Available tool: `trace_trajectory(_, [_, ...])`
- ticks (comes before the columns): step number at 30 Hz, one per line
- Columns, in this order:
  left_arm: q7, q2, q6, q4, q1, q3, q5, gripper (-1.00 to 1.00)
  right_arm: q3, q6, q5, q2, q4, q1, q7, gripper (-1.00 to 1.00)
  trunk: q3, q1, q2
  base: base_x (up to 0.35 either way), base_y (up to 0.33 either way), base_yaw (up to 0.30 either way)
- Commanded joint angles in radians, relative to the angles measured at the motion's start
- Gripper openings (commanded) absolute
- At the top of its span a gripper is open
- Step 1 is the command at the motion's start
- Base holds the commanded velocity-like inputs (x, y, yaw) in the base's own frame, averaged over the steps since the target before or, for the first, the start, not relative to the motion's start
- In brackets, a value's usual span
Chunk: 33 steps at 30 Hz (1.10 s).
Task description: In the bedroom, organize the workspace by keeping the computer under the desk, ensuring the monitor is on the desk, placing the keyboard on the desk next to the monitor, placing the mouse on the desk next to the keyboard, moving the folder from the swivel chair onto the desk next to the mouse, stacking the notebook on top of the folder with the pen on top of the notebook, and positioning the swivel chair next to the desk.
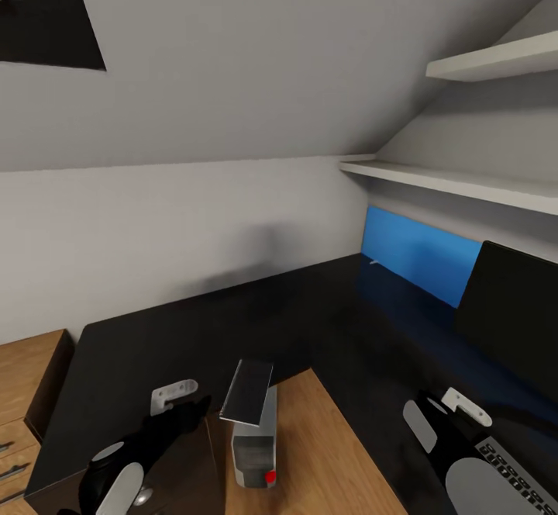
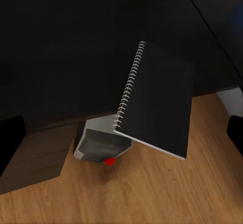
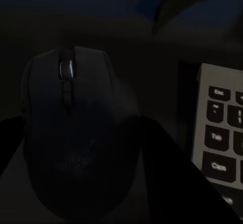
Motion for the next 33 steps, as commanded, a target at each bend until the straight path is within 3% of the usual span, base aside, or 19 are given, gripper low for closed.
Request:
trace_trajectory(1, [0.01,0.001,0.001,-0.001,-0.001,-0.001,0.011,1.0,0.002,-0.004,-0.011,0.0,-0.002,-0.001,-0.005,-1.0,-0.005,0.004,-0.008,0.0,0.0,0.0])
trace_trajectory(14, [0.01,0.001,0.003,-0.001,-0.001,0.002,0.011,1.0,0.002,-0.005,-0.011,0.0,-0.002,-0.001,-0.004,-1.0,-0.045,0.054,-0.099,-0.076,0.0,0.0])
trace_trajectory(17, [0.01,0.001,0.003,-0.001,-0.001,0.003,0.014,1.0,0.002,-0.005,-0.011,0.0,-0.002,-0.001,-0.004,-1.0,-0.045,0.054,-0.099,-0.183,0.0,0.0])
trace_trajectory(22, [0.01,0.004,0.003,-0.001,-0.001,0.003,0.058,1.0,0.002,-0.006,-0.01,-0.003,0.0,-0.001,-0.004,-1.0,-0.045,0.054,-0.099,-0.035,0.0,0.0])
trace_trajectory(33, [0.01,0.006,0.002,-0.001,-0.001,0.009,0.065,1.0,0.003,-0.012,-0.009,-0.006,-0.002,-0.001,-0.004,-1.0,-0.049,0.058,-0.106,-0.001,0.0,0.0])
